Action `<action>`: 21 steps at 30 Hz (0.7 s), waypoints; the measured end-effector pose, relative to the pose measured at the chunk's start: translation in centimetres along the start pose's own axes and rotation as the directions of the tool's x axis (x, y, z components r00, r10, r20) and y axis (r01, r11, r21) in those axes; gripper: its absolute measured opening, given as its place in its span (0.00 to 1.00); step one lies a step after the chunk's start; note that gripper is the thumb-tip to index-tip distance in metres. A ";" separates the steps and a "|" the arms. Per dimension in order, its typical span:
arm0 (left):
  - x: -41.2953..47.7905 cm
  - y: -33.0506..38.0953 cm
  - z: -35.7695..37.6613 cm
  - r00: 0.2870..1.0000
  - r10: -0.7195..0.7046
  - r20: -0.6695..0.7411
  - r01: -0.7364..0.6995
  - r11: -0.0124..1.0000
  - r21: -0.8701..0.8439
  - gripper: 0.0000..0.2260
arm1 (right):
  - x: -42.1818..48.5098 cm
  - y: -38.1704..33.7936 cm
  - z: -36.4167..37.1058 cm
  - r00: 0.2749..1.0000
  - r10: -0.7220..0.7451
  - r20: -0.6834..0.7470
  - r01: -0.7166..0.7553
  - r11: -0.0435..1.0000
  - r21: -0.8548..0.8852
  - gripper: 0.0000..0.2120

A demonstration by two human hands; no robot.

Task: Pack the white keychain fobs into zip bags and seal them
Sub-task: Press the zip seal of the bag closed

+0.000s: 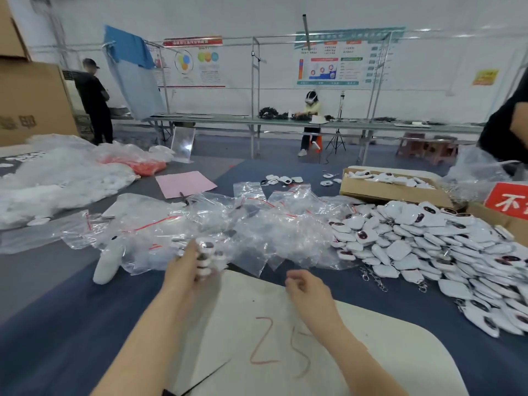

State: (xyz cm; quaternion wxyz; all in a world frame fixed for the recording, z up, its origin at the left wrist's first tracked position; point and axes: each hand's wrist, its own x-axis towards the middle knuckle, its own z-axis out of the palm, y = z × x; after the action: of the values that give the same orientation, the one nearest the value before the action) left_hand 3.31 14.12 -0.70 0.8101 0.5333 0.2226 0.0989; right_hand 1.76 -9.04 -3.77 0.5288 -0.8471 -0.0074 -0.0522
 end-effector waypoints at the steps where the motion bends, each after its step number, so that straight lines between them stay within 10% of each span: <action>1: 0.4 0.1 -0.4 0.999 -0.031 -0.018 0.033 0.997 0.075 0.08 | -0.3 0.8 0.0 0.997 0.015 -0.072 -0.012 0.999 0.039 0.11; 5: 0.0 -1.1 -0.7 0.924 0.242 -0.296 -0.018 0.800 0.599 0.27 | -0.4 1.6 0.2 0.994 0.018 -0.107 0.000 0.987 0.163 0.17; 8: -2.6 -1.9 1.6 0.749 0.661 -0.038 -0.374 0.470 0.799 0.26 | -0.4 1.5 -0.1 0.992 0.050 -0.114 -0.007 0.938 0.347 0.18; 11: -3.0 -4.2 4.5 0.732 0.583 0.352 -0.487 0.087 0.869 0.28 | -0.3 1.3 -1.0 0.988 0.096 -0.120 -0.027 0.876 0.482 0.17; 15: -1.7 -6.0 7.0 0.814 0.373 0.446 -0.327 -0.340 0.882 0.27 | -0.3 0.6 -2.1 0.986 0.147 -0.077 -0.072 0.797 0.599 0.14; 18: -1.7 -4.6 7.8 0.784 0.440 0.438 -0.316 -0.323 0.892 0.11 | 0.1 0.5 -4.5 0.984 0.154 -0.093 -0.065 0.787 0.614 0.14; 21: -3.3 -2.6 9.4 0.575 0.661 0.482 -0.614 -0.041 0.788 0.08 | 0.7 0.3 -8.4 0.983 0.084 -0.163 0.023 0.826 0.564 0.14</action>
State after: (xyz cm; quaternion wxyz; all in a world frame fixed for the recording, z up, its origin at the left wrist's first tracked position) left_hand 4.58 4.02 0.94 0.2140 0.9196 -0.0195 0.3289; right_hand 1.86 -16.72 -0.35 0.7541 -0.6453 0.0389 -0.1158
